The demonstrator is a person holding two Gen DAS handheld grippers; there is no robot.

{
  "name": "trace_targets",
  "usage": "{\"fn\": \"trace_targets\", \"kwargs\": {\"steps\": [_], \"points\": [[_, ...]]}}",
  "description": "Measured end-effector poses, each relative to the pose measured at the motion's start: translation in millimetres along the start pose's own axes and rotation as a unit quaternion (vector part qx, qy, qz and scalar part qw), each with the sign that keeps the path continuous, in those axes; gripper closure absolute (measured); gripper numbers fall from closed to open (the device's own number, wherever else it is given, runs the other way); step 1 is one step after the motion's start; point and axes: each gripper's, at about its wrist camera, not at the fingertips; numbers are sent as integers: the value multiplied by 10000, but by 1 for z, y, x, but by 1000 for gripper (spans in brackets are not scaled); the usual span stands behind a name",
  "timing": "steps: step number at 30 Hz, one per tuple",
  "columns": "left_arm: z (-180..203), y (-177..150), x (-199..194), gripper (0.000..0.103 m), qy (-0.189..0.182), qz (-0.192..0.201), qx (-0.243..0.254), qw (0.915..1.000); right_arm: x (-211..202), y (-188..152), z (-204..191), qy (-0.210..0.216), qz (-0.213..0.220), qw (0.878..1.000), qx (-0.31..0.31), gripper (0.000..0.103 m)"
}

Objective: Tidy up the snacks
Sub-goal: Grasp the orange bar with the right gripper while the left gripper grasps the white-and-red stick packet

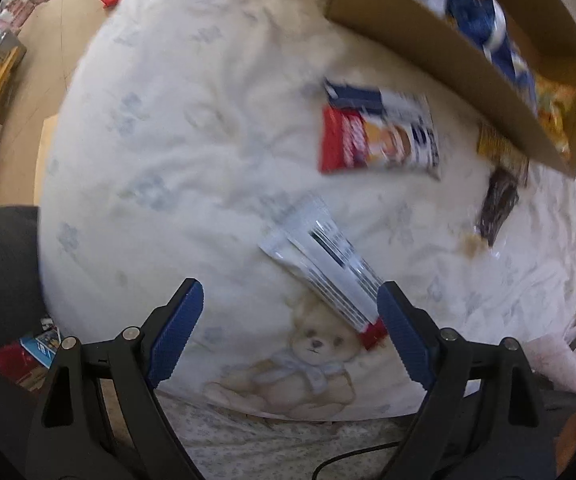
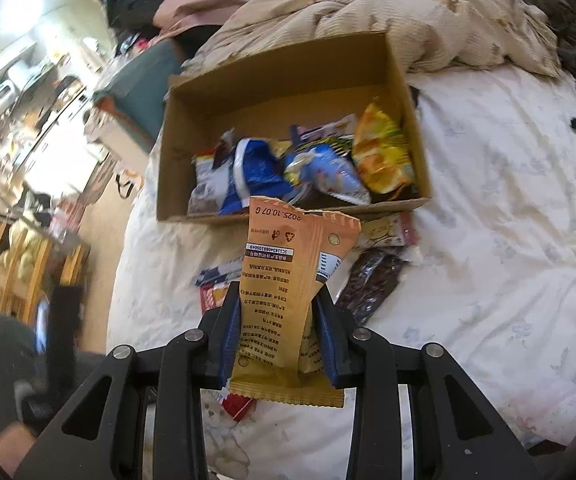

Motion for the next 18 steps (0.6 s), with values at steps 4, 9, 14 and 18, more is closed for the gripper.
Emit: {"fn": "trace_targets", "kwargs": {"steps": [4,9,14,18], "points": [[21,-4,20,16,13,-168,143,9998,4,4,-1,80,106,9998,128,67],[40,-9,31,27,165,-113,652,9977,4,10,6,101,119,9994,299,67],[50,-9,27,67,-35,-4,946,9955,1,11,7,201,128,9988,421,67],[53,-5,20,84,-162,-7,1089,9939,0,12,5,241,139,9988,406,67]]}}
Point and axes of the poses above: each gripper's, at about its wrist camera, not at the fingertips, and x roughly the way its jaws point, z to its right, y to its top, and after that the axes turned 13 degrees about x, right-handed
